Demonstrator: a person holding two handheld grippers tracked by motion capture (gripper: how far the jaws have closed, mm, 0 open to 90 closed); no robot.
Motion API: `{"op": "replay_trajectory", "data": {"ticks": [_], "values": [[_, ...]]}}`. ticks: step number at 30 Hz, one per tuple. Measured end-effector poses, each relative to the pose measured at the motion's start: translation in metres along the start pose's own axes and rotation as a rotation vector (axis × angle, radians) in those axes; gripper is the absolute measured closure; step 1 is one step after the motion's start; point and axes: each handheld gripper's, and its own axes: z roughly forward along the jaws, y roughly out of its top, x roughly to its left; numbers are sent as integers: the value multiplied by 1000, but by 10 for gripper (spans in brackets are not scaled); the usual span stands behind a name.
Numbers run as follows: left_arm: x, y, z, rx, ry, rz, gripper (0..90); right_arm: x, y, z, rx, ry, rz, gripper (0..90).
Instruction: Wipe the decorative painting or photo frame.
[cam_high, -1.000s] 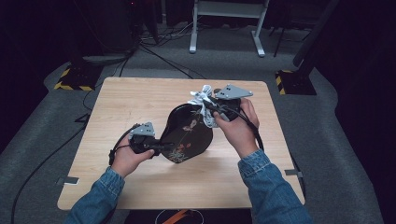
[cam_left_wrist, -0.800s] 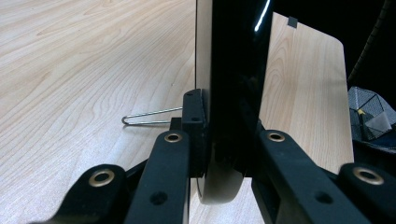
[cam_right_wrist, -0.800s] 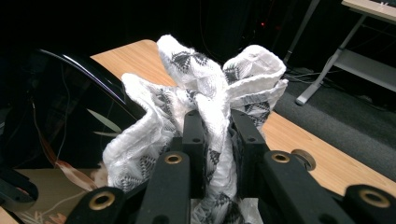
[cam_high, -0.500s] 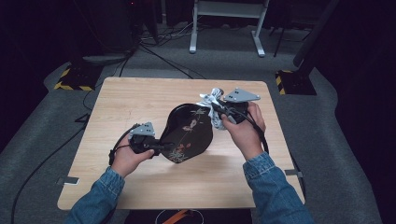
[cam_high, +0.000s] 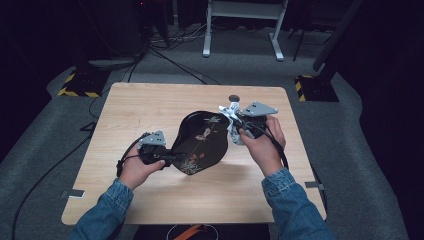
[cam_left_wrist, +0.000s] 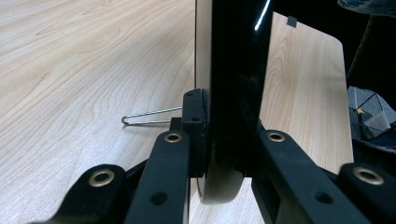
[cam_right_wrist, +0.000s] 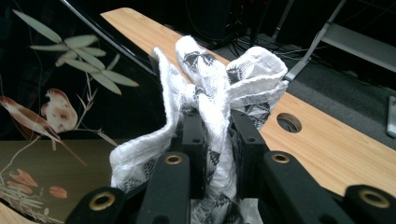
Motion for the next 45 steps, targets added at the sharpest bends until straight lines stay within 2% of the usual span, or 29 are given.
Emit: {"op": "replay_trajectory", "data": {"ticks": [15, 28, 45], "values": [[1, 0, 0, 2, -2, -1, 801, -2, -18, 10, 42, 12, 35, 787], [1, 0, -1, 6, 1, 2, 802, 5, -30, 18, 87, 35, 26, 787], [0, 2, 0, 8, 6, 8, 803, 16, -49, 28, 175, 45, -9, 788]]}}
